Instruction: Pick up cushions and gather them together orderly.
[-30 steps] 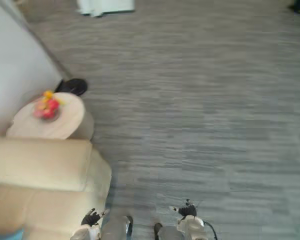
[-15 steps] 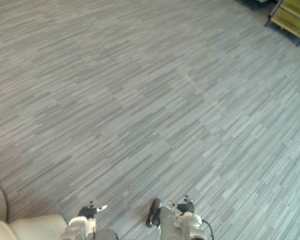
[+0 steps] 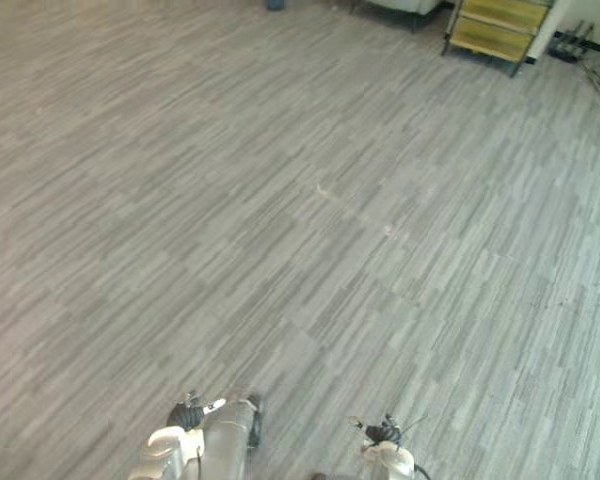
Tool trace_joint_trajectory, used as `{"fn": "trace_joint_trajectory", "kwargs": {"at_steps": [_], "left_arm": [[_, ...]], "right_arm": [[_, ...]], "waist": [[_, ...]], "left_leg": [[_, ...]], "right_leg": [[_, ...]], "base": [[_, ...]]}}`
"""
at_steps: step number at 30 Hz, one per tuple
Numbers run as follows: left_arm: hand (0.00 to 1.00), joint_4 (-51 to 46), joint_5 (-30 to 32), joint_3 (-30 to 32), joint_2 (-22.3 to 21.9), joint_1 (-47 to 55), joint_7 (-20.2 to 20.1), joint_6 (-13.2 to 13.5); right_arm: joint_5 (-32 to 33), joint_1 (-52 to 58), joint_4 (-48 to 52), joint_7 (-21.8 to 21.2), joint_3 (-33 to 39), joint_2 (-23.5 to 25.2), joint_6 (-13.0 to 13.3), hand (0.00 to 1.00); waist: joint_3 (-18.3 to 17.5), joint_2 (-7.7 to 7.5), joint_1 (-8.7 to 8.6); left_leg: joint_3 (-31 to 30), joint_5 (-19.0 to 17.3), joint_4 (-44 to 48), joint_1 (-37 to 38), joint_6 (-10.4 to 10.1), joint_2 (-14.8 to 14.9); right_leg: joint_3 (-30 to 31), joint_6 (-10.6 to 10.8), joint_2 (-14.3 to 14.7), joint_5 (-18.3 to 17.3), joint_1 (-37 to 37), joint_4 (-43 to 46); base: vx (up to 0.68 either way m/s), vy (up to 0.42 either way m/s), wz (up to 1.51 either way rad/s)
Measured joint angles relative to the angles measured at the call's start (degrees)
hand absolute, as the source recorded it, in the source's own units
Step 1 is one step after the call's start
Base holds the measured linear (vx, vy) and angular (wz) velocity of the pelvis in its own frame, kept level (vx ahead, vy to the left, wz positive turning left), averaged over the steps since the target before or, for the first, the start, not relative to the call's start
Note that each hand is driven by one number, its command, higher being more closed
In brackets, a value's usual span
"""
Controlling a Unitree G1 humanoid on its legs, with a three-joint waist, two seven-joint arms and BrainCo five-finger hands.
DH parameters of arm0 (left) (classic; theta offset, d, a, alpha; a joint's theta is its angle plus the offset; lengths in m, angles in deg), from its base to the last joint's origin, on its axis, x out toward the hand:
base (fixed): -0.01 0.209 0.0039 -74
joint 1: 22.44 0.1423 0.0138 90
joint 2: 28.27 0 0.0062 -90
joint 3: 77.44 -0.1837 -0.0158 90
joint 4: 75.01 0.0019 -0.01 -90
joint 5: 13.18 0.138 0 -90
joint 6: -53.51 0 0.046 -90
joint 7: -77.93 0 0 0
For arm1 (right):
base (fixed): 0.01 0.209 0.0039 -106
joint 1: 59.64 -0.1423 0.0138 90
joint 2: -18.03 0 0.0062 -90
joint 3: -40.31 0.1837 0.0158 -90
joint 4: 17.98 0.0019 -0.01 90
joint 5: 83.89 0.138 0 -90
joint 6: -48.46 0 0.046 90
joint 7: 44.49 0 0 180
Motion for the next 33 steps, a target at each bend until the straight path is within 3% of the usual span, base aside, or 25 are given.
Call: {"fn": "trace_joint_trajectory", "kwargs": {"at_steps": [2,3,4,5,6,8,10,11,13,14,15,16,17,19,20,21,22,24,25,27,29,30,31,32,33], "left_arm": [[0.0,-0.25,0.1,0.54,0.02,-0.02,0.04,-0.18],[0.0,-0.18,0.13,0.51,0.19,0.18,0.17,-0.26],[0.0,0.31,0.19,0.43,0.16,0.16,0.17,-0.37],[0.0,0.5,0.24,0.38,0.14,0.1,0.17,-0.47],[0.0,1.16,0.27,-0.4,-0.1,-0.12,0.21,-0.69],[0.0,1.15,0.14,-0.62,-0.76,-0.1,0.6,-0.66],[0.0,1.23,0.1,-0.69,-0.77,-0.1,0.83,-0.56],[0.0,1.24,0.07,-0.66,-0.8,-0.37,0.95,-0.58],[0.0,1.28,0.02,-0.57,-0.83,-0.53,1.02,-0.54],[0.0,1.52,0.02,-1.12,-0.41,-0.73,1.04,-0.51],[0.0,2.73,0.05,-2.11,0.03,-0.43,1.05,-0.59],[0.0,3.49,0.05,-2.15,0.05,-0.59,1.03,-0.62],[0.0,4.12,0.09,-2.5,-0.41,-0.43,0.86,-0.68],[0.0,4.51,0.12,-2.47,-0.98,-0.53,0.88,-0.67],[0.0,4.39,0.12,-1.78,-1.36,-0.77,0.89,-0.67],[0.0,3.24,0.12,-1.14,-1.78,-0.7,0.9,-0.67],[0.0,1.03,0.11,0.56,-2.78,-0.27,0.77,-0.39],[0.0,0.21,0.11,0.57,-2.54,0.06,0.69,-0.46],[0.0,-0.34,0.1,0.55,-2.42,0.59,0.69,-0.48],[0.0,-1.68,0.09,0.5,-2.3,0.62,0.65,-0.35],[0.0,-2.13,0.04,0.42,-2.3,0.45,0.63,-0.13],[0.0,-2.02,0.05,0.25,-2.43,0.66,0.66,-0.12],[0.0,-2.05,0.02,0.11,-2.51,1.27,0.62,-0.06],[0.0,-1.37,-0.03,0.02,-1.89,2.0,0.69,0.01],[0.0,-0.02,-0.03,-0.09,-0.88,1.78,0.88,-0.07]], "right_arm": [[-0.15,0.75,0.47,-0.05,0.3,0.2,-0.05,0.0],[-0.39,1.32,0.55,-0.05,0.26,0.24,-0.04,0.0],[-0.45,1.24,0.74,-0.21,0.11,0.25,-0.03,0.0],[-0.48,1.22,1.06,-0.32,0.04,0.36,0.02,0.0],[-0.5,2.04,2.42,-0.67,-0.01,0.66,-0.02,0.0],[-0.49,3.0,3.41,-0.94,-0.11,0.63,0.0,0.0],[-0.51,2.72,4.32,-1.24,-0.55,0.8,0.05,0.0],[-0.51,2.79,4.73,-1.33,-0.6,1.03,0.07,0.0],[-0.52,2.54,4.72,-1.34,-0.44,0.77,0.59,0.0],[-0.51,1.6,3.52,-1.35,-0.4,0.41,0.63,0.0],[-0.51,1.08,1.97,-1.34,-0.48,-0.69,0.49,0.0],[-0.52,1.01,1.45,-1.37,-0.46,-1.42,0.49,0.0],[-0.52,1.0,0.39,-1.31,0.07,-2.18,0.48,0.0],[-0.35,1.23,-0.27,-1.09,3.16,-2.86,0.23,0.0],[-0.36,1.71,0.04,-1.09,3.79,-2.97,0.13,0.0],[-0.29,2.96,0.76,-1.03,3.29,-2.68,0.09,0.0],[-0.11,3.64,2.15,-0.58,1.75,-2.39,0.22,0.0],[0.17,3.45,2.48,-0.38,1.73,-1.45,0.24,0.0],[0.93,2.9,2.67,-0.15,1.57,-0.48,0.24,0.0],[2.07,2.17,2.56,-0.04,1.84,0.28,0.26,0.0],[2.31,1.19,2.44,0.29,2.51,0.51,0.31,0.0],[2.31,1.09,2.35,0.37,3.06,0.2,0.41,0.0],[2.27,1.27,2.2,0.38,3.21,-0.28,0.43,0.0],[2.24,1.01,0.55,0.48,2.96,-0.48,0.3,0.0],[2.23,0.85,-0.2,0.5,2.32,-0.44,-0.06,0.0]], "waist": [[-0.29,-0.97,-0.25],[-0.57,-1.52,-0.09],[-0.57,-1.59,-0.09],[-0.54,-1.55,-0.14],[-0.4,-1.32,-0.44],[-0.52,-0.66,-0.6],[-0.54,0.24,-0.64],[-0.64,-0.42,-1.32],[-0.67,-0.42,-2.06],[-0.43,-1.07,-2.57],[-0.62,-1.08,-3.59],[-0.74,-0.56,-3.83],[-1.64,1.47,-3.54],[-1.74,2.71,-3.65],[-1.52,3.28,-4.24],[-1.61,3.73,-4.63],[-1.39,3.85,-3.44],[-1.4,4.11,-3.02],[-1.0,3.1,-2.54],[-0.74,2.62,-2.07],[-0.32,2.01,-0.75],[-0.45,2.43,-0.56],[-0.83,3.14,-0.19],[-1.09,2.95,0.34],[-1.6,2.2,-0.32]], "left_leg": [[2.43,-4.37,5.72,0.07,2.46,-0.42],[4.37,-7.04,7.54,2.27,3.68,-0.67],[6.06,-9.25,7.39,5.92,4.95,-0.56],[6.32,-10.0,6.93,7.48,5.21,-0.57],[7.58,-12.45,5.3,13.69,5.86,-0.53],[8.7,-14.05,3.5,18.42,6.16,0.78],[9.92,-15.11,0.58,23.72,5.78,2.63],[10.52,-15.26,-2.54,27.56,5.58,3.42],[10.76,-16.97,-7.38,31.44,3.28,5.22],[11.23,-17.7,-9.53,33.22,2.06,5.54],[10.11,-18.32,-11.04,35.17,1.03,5.49],[9.04,-18.33,-11.09,35.62,1.08,5.88],[7.19,-17.51,-10.13,34.9,0.7,7.63],[2.1,-13.72,-5.9,34.11,0.39,7.26],[0.07,-11.69,-0.59,32.81,0.4,7.4],[-2.41,-7.41,12.45,28.21,-0.38,7.5],[-2.5,-2.36,31.5,19.63,-0.72,9.07],[-0.5,-5.34,40.81,13.06,-0.68,10.31],[1.63,-8.04,41.43,8.5,0.2,10.26],[3.67,-11.14,35.95,4.08,0.55,9.84],[4.07,-12.2,21.33,1.2,1.02,6.5],[2.03,-8.75,7.58,0.86,0.0,4.21],[0.99,-3.95,2.08,1.27,-1.5,3.97],[2.53,-0.7,1.64,2.83,-0.74,2.5],[2.83,-3.42,3.51,2.44,0.35,0.96]], "right_leg": [[2.37,1.38,-1.84,0.83,-1.15,5.68],[3.61,2.46,-2.67,0.77,-3.16,14.16],[4.41,7.47,-3.24,3.87,-8.74,29.2],[4.7,9.26,-3.59,4.39,-11.21,34.79],[3.74,9.75,-4.64,4.09,-17.62,49.4],[0.78,7.46,-4.69,2.68,-21.29,52.03],[-4.35,5.43,-4.35,1.42,-25.33,49.31],[-7.41,5.19,-4.36,1.05,-27.99,45.61],[-11.36,5.1,-3.52,2.29,-31.33,36.02],[-11.48,5.24,-3.02,5.99,-33.12,26.0],[-10.95,3.18,-1.83,15.53,-33.32,18.83],[-11.02,1.31,-1.03,15.23,-32.91,18.95],[-11.47,0.35,0.06,14.67,-32.97,19.64],[-12.11,-0.47,-0.2,11.04,-32.1,22.58],[-13.37,-0.41,0.04,9.62,-29.43,21.7],[-14.37,-0.26,0.71,8.39,-24.3,18.17],[-13.98,-1.01,2.62,7.4,-17.51,12.7],[-13.54,-1.12,3.64,7.3,-12.38,9.04],[-12.39,-1.11,3.52,7.28,-8.3,5.54],[-11.29,-1.04,2.85,7.31,-4.63,2.55],[-9.39,0.85,0.23,5.68,-1.78,1.01],[-7.99,2.83,-1.42,3.58,-0.58,0.74],[-7.06,3.37,-1.74,2.29,-0.27,0.74],[-3.92,4.29,-3.06,1.01,1.53,0.24],[-0.71,3.37,-3.82,2.51,2.25,0.11]], "base": [[0.59,0.107,-0.36],[0.8,0.189,-0.61],[0.56,0.131,-0.6],[0.6,0.115,-0.74],[0.39,0.058,-0.54],[0.5,0.046,-0.5],[0.39,-0.022,-0.37],[0.43,-0.111,-0.16],[0.46,-0.152,-0.06],[0.45,-0.195,0.05],[0.51,-0.216,0.07],[0.45,-0.175,-0.06],[0.57,-0.22,-0.04],[0.6,-0.258,0.09],[0.54,-0.262,0.43],[0.75,-0.292,0.37],[0.62,-0.203,0.18],[0.47,-0.091,-0.18],[0.34,-0.055,-0.19],[0.47,0.012,-0.35],[0.49,0.128,-0.49],[0.38,0.169,-0.44],[0.51,0.227,-0.63],[0.53,0.185,-0.35],[0.66,0.207,-0.22]]}}
